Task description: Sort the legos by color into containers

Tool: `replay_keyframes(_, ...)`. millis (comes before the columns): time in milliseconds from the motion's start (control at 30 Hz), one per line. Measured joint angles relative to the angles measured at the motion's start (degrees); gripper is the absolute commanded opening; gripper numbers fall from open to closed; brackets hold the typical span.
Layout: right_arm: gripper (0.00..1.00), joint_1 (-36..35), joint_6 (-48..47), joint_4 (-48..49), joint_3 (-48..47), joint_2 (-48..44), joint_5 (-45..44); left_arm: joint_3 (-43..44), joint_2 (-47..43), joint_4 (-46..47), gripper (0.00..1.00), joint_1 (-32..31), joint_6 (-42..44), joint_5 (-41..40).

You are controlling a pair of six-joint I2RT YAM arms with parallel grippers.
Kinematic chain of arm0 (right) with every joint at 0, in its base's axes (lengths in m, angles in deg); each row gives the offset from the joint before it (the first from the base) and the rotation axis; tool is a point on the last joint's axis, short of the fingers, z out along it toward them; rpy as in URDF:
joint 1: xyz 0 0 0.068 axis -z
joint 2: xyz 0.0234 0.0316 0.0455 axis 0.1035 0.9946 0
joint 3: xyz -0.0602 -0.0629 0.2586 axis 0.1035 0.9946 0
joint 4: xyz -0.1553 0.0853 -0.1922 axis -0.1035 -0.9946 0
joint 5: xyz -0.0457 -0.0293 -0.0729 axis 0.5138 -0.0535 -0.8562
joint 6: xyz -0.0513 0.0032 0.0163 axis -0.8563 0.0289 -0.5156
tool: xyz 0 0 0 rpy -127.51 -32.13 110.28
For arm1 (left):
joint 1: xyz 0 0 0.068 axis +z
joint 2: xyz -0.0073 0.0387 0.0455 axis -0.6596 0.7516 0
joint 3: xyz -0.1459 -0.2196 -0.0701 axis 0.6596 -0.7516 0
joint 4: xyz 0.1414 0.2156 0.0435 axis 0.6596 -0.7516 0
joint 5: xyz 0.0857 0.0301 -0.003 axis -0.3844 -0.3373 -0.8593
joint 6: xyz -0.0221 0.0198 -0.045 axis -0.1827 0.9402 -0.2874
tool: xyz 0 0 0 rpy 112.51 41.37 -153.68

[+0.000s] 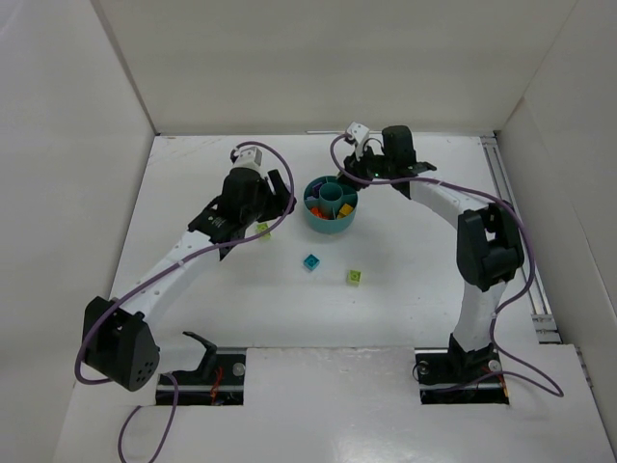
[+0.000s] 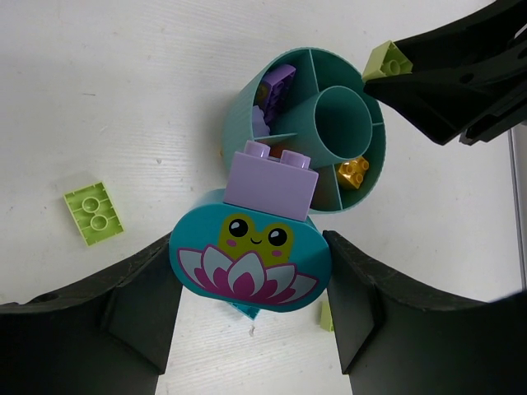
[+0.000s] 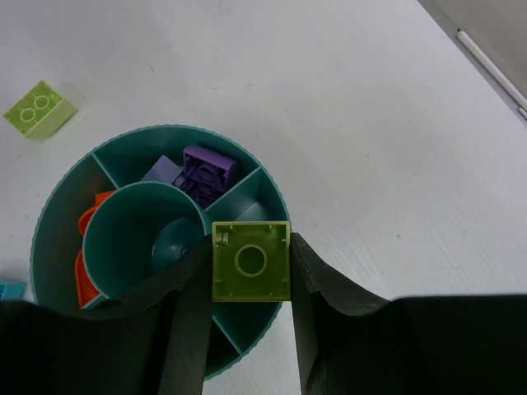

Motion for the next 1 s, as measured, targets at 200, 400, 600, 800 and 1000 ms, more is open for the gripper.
replay_keyframes(200, 0.53, 0.0, 0.17, -0.37, 0.28, 0.0, 0.26, -0.04, -0.11, -0.04, 0.19, 0.0, 0.0, -0.02)
replay_keyframes(400, 0.63, 0.0, 0.24, -0.42, 0.28, 0.0, 0.85, -0.07, -0.68, -0.07, 0.19, 0.0, 0.0, 0.0)
replay_keyframes(600, 0.68, 0.0, -0.98, -0.94, 0.7, -1.18, 1.31, -0.13, -0.92, 0.48, 0.19, -0.11, 0.76, 1.6)
replay_keyframes(800, 0.69, 0.22, -5.77, -1.44, 4.5, -8.22, 10.45, -0.87, -1.4, 4.07, 0.2, -1.95, 10.71, 12.7)
replay_keyframes(1000, 0.74, 1.64, -3.93, -8.17, 4.63, -14.08, 17.35, -0.9, -1.53, 4.46, 0.09, -3.74, 21.4, 19.56)
